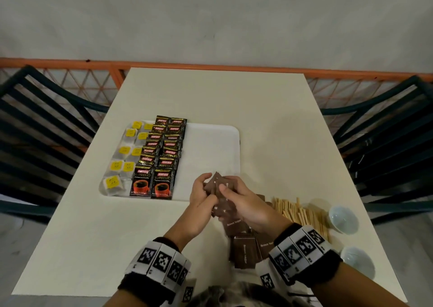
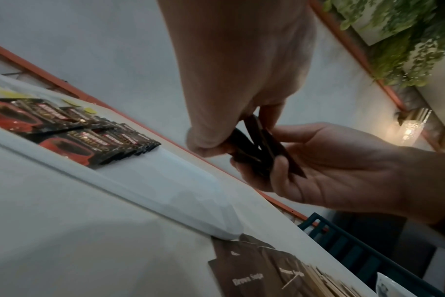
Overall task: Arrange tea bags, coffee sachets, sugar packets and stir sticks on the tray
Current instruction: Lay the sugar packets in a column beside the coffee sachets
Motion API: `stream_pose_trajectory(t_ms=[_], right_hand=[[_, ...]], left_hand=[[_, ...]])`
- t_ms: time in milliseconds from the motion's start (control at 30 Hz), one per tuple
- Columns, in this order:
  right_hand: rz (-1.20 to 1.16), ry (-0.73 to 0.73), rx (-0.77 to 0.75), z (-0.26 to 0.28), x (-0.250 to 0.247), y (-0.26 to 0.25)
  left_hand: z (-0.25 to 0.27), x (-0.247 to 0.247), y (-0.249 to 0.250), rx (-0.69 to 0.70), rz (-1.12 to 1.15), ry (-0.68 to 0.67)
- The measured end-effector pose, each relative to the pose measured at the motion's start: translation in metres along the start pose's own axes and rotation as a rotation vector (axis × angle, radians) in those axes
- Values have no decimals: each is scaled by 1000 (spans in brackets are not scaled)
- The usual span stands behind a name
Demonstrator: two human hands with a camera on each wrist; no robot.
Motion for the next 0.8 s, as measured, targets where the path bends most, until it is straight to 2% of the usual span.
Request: stream_pose_trajectory(t_ms=[133, 200, 267, 333, 400, 467, 533, 600, 700, 800], right_hand=[[-41, -82, -68, 1, 10, -5], [-40, -75, -128, 4, 11, -13], [44, -2, -254, 7, 7, -23], [206, 115, -453, 11, 3, -35], [381, 234, -614, 16, 4, -46], [580, 311, -704, 20, 14, -52], [833, 329, -725, 21, 31, -51], [1003, 298, -721, 21, 47, -42], [1026, 174, -696, 20, 60, -28], [1049, -2, -579, 16, 59, -18]], left_hand=[[-11, -10, 7, -101, -289, 240], [-9, -11, 12, -64, -352, 248], [-5, -11, 12, -4, -347, 197], [-4, -15, 11, -13, -101, 132], [-1, -15, 11, -114, 244, 60], [2, -9, 16, -211, 538, -65], [2, -7, 24, -201, 706, -146], [2, -11, 28, -180, 778, -138], [-1, -21, 19, -209, 804, -22], [-1, -29, 5, -218, 848, 28]])
Point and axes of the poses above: each hand's wrist, its own z-axis away from the middle knuckle, its own x-axis out of the palm, y = z × x, the point moved 5 cm from there along -z, towards the middle knuckle, and after that the axes turned 5 degrees about -z, right-handed, at the moved point
